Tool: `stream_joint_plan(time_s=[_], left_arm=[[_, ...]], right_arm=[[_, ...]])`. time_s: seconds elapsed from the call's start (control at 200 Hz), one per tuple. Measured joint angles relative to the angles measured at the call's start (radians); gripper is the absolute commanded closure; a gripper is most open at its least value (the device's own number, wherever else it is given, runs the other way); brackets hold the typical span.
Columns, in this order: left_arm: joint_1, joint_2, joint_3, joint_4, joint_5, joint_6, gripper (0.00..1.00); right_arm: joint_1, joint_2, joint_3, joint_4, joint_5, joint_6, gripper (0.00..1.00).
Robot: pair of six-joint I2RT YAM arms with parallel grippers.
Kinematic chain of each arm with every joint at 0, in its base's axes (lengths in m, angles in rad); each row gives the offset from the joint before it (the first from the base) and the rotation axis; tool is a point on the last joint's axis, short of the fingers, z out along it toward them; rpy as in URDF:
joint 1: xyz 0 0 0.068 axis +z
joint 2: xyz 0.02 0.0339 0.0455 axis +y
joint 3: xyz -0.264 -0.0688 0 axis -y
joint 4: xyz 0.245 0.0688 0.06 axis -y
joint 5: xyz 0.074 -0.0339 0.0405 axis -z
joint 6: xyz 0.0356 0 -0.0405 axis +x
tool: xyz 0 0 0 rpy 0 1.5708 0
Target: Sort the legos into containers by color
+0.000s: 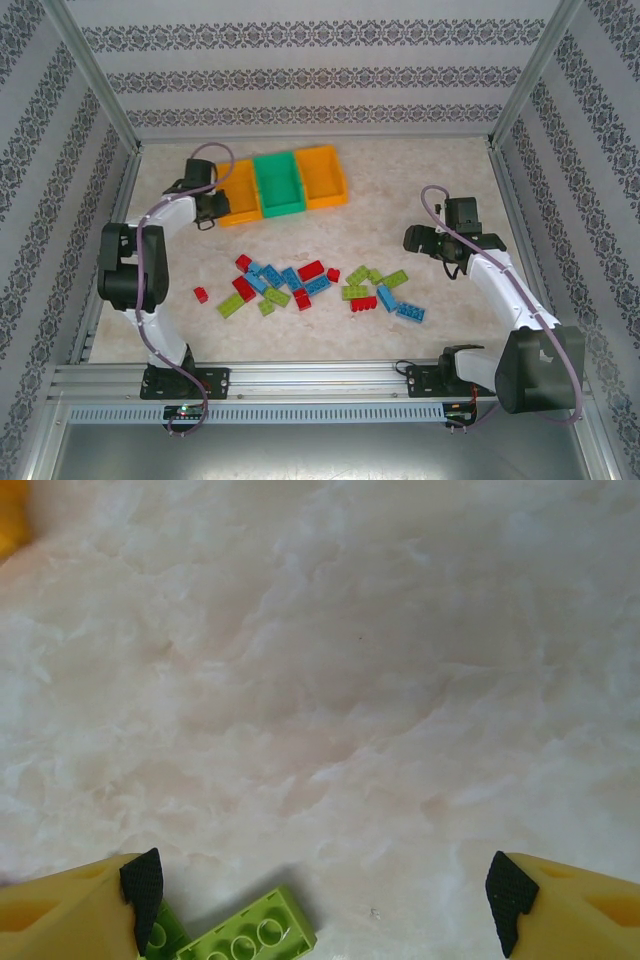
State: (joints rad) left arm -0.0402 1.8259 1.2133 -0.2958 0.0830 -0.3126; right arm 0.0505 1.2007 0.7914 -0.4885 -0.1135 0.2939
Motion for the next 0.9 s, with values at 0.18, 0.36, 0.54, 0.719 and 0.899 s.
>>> stream_joint_plan(time_s=[0.18,0.36,0.54,0.719,0.899], left_arm=[[-0.117,-0.002,-0.002,0.0,0.012,-0.003,0.92],[-0.147,-0.001,-0.002,0.0,0.017,-0.024,0.92],[-0.185,-0.01,-0.03,0.041,-0.008,-0.047,0.9],[-0.23,-0.055,-0.088,0.061,-0.008,-0.061,0.85],[-0.24,-0.071,-0.107,0.056,-0.006,-0.07,0.68]], right_arm=[[0.007,0.0,0.0,-0.014,-0.002,0.008,0.14],[0.04,0.0,0.0,-0.068,-0.012,0.026,0.14],[0.112,0.011,0.0,-0.124,-0.012,0.058,0.14],[0.219,0.017,-0.011,-0.121,-0.013,0.09,0.15],[0.342,0.053,-0.008,-0.109,0.004,0.052,0.28]])
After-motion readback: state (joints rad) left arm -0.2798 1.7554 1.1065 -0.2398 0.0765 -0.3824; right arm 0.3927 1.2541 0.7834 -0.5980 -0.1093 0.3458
